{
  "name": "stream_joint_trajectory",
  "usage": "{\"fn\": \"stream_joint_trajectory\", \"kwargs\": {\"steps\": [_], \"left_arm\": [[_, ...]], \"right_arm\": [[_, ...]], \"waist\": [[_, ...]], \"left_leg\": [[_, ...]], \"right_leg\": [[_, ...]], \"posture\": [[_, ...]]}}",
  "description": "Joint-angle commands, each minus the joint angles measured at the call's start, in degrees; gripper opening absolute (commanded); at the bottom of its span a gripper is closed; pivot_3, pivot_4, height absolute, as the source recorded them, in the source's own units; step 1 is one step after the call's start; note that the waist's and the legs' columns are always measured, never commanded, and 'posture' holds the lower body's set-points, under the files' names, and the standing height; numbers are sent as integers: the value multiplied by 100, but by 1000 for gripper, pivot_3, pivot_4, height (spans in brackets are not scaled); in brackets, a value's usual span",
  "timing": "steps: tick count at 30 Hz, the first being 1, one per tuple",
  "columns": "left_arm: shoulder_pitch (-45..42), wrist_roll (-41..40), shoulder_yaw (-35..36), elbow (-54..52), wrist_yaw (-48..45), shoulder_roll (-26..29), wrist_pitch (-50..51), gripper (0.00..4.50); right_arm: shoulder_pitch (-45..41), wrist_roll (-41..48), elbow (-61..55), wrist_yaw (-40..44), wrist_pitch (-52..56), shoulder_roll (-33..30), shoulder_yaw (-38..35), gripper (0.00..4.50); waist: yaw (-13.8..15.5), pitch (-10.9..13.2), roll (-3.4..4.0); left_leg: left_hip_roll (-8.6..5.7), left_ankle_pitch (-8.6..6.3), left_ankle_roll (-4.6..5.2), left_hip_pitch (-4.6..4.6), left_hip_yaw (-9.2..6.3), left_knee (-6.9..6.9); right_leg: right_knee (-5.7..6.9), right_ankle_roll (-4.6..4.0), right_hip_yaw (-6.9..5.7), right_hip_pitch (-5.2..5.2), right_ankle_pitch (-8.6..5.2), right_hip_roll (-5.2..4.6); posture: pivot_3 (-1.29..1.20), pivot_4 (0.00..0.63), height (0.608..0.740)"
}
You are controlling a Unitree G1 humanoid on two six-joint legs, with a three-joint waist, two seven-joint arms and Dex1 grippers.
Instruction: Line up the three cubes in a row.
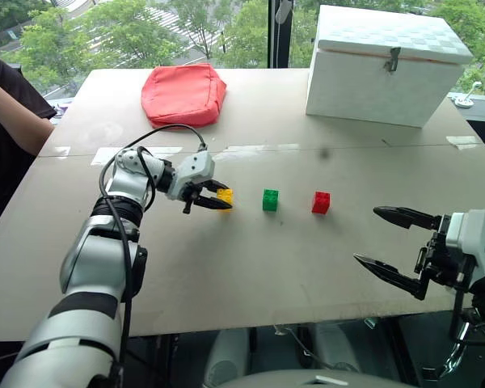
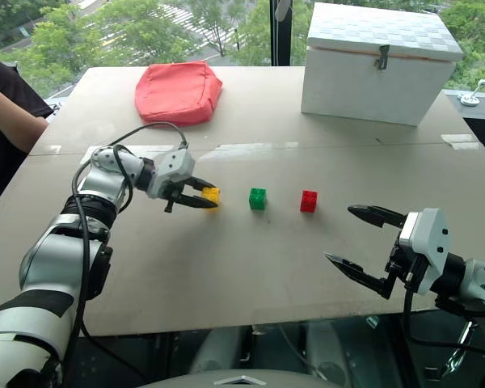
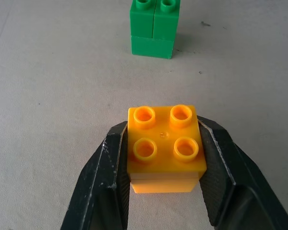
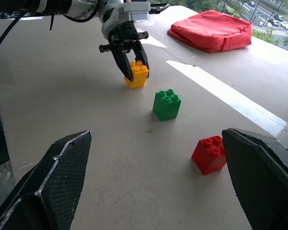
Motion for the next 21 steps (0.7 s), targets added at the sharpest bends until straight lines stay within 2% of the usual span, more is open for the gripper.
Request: {"fn": "stream_joint_trajectory", "kwargs": {"steps": [1, 4, 6, 8, 9, 10, 16, 20, 21], "left_arm": [[-200, 51, 152, 47, 79, 2, -126, 1289], [-224, 95, 182, 106, 163, -33, -120, 1289], [-244, 116, 199, 144, 208, -50, -115, 2367], [-242, 140, 195, 166, 151, -52, -125, 2952], [-234, 133, 210, 168, 129, -55, -116, 3483], [-215, 99, 243, 141, 80, -36, -93, 3823], [139, -580, 759, -674, -165, 287, 543, 3823], [1333, -1282, 1461, -2811, 466, 639, 1938, 3823], [1951, -1552, 1806, -3768, 934, 662, 2442, 3823]], "right_arm": [[32, 122, -234, 65, -25, -93, -228, 4500], [58, 98, -234, 64, -29, -110, -257, 4500], [74, 94, -235, 64, -36, -111, -271, 4500], [94, 84, -238, 67, -46, -108, -278, 4500], [103, 82, -241, 70, -49, -107, -282, 4500], [111, 78, -246, 75, -51, -109, -287, 4500], [82, 84, -187, 89, -55, -104, -306, 4500], [100, -38, -7, 41, -91, -37, -311, 4500], [159, -44, 24, 46, -89, -17, -354, 4500]], "waist": [[0, 0, 0], [0, 0, 0], [0, 0, 0], [0, 0, 0], [0, 0, 0], [0, 0, 0], [-17, 0, 0], [-68, -2, 5], [-68, -2, 5]], "left_leg": [[0, 0, 0, 0, 1, 0], [0, 0, 0, 0, -1, 0], [0, 0, 0, 0, 0, 1], [0, 0, 0, 0, -1, 1], [0, 0, 0, 0, 0, 1], [0, 0, 0, 0, 1, 1], [1, 0, 0, 0, 0, 1], [9, -1, 0, 7, -3, 0], [13, -1, 0, 10, -4, -1]], "right_leg": [[0, 0, 0, 0, 0, 0], [0, 0, 0, 0, 0, 0], [0, 1, 0, 0, 0, 0], [0, 1, 0, 0, 0, 0], [0, 1, 0, 0, 0, 0], [0, 1, 0, 0, 0, 0], [1, 0, 0, 0, 0, 0], [4, -2, 3, -1, 2, 0], [6, -12, 4, 0, 7, -1]], "posture": [[0, 150, 740], [0, 150, 740], [0, 150, 740], [0, 150, 740], [0, 150, 740], [0, 150, 740], [0, 150, 740], [0, 150, 740], [0, 150, 740]]}}
